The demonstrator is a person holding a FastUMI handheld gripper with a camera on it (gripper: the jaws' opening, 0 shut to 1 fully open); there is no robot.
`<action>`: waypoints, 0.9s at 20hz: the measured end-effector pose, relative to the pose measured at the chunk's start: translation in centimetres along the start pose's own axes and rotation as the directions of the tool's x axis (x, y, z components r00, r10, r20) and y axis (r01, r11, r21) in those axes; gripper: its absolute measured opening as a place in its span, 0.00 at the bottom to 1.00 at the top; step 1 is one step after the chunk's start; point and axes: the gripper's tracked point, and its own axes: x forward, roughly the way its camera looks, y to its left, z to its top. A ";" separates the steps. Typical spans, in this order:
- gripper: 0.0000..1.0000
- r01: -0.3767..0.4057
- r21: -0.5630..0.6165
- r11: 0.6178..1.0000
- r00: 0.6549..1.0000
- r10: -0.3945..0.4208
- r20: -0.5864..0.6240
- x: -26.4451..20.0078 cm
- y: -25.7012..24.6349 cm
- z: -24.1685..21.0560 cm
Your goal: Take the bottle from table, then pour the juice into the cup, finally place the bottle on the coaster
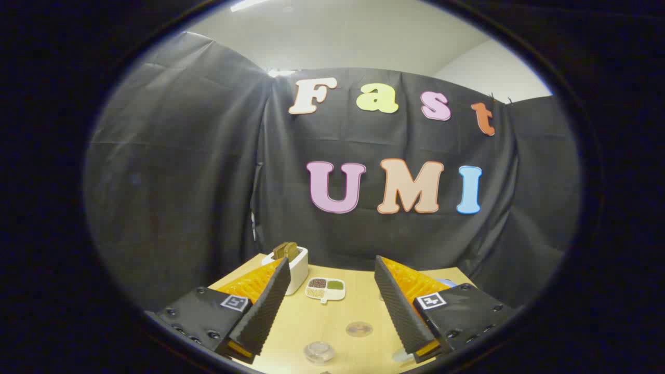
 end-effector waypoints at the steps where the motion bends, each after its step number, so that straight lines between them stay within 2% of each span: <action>1: 1.00 -0.005 0.003 1.000 1.000 0.005 0.011 -0.2 0.2 0.9; 6: 1.00 -0.003 -0.001 1.000 0.999 0.004 0.042 -1.3 0.3 3.2; 18: 1.00 0.038 -0.026 0.999 0.999 -0.039 -0.015 -0.9 -1.8 2.5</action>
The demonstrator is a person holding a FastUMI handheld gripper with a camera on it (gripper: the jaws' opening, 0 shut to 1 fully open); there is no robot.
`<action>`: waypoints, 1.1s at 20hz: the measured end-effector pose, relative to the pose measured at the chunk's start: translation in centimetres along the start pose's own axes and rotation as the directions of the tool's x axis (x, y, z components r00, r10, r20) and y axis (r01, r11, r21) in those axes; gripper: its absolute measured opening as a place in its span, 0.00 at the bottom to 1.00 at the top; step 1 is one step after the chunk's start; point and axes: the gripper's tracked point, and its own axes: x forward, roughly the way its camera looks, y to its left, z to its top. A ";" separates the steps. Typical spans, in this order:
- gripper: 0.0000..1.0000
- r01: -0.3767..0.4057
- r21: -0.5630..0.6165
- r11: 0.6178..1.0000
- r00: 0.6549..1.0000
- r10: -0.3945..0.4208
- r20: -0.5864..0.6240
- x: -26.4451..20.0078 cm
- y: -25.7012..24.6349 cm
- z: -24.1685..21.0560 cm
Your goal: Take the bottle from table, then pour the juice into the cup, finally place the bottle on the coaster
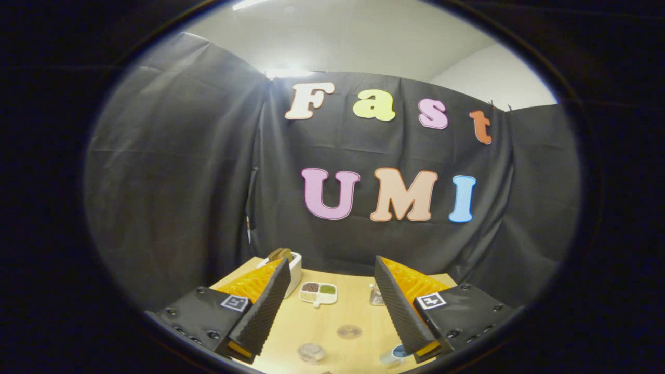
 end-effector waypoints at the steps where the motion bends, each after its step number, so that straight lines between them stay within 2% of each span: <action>1: 1.00 0.002 -0.001 1.000 1.000 -0.002 -0.005 0.1 -0.1 -0.2; 7: 1.00 0.011 -0.003 1.000 1.000 -0.011 -0.019 0.1 -1.3 -0.2; 17: 1.00 0.080 -0.001 0.997 0.995 -0.080 -0.054 -1.0 -3.2 -1.4; 19: 1.00 0.091 -0.005 0.996 0.993 -0.091 -0.075 -1.2 -2.6 -2.3; 22: 1.00 0.147 -0.023 0.989 0.977 -0.149 -0.150 -2.0 -2.5 -5.2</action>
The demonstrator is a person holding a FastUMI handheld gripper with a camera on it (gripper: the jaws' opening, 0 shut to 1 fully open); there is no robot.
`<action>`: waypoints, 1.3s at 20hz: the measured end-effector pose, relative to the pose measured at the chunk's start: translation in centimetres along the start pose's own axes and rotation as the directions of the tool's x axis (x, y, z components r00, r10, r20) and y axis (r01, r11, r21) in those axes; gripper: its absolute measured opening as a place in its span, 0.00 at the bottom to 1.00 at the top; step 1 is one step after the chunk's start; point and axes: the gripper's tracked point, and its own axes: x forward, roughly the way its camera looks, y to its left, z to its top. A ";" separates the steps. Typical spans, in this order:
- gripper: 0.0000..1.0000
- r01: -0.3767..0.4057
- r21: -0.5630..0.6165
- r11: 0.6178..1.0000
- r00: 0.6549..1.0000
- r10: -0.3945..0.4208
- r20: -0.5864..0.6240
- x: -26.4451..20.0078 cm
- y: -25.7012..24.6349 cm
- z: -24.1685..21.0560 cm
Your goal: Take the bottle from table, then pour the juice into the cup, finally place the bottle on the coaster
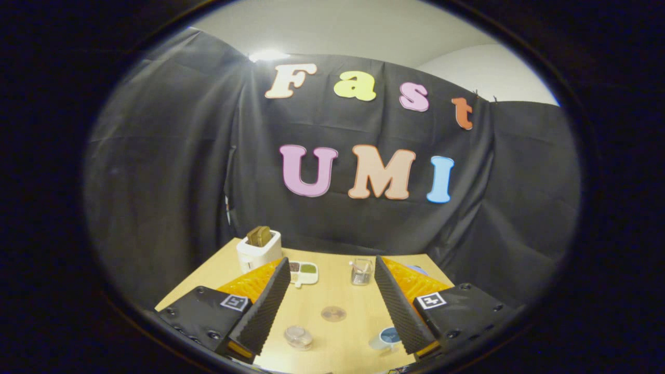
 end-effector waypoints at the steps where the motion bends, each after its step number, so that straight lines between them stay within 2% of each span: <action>1: 1.00 0.015 0.003 1.000 1.000 -0.015 -0.021 -0.1 0.3 -0.8; 8: 1.00 0.076 0.032 0.997 0.993 -0.073 -0.097 -1.4 2.7 -5.2; 17: 1.00 0.179 0.057 0.982 0.957 -0.160 -0.243 -1.2 6.6 -14.7; 22: 1.00 0.164 0.116 0.980 0.957 -0.129 -0.261 -1.4 9.7 -18.4; 26: 1.00 0.203 0.117 0.972 0.941 -0.161 -0.298 -1.7 10.0 -22.6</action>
